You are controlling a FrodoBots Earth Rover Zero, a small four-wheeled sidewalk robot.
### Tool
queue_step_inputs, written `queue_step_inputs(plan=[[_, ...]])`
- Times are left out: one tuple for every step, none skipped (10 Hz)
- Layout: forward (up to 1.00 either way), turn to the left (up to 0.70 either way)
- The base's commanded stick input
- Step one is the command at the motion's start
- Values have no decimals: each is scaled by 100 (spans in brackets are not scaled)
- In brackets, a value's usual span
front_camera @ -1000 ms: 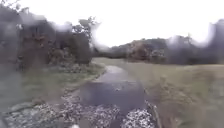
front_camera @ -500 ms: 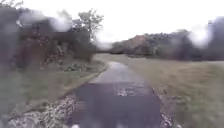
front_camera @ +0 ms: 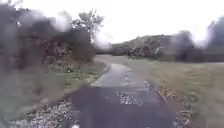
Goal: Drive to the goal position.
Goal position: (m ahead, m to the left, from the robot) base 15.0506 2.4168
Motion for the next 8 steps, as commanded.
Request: queue_step_inputs(plan=[[100, -40], [100, 0], [100, 0], [100, 0], [100, 0], [100, 0], [100, 0], [100, 0]])
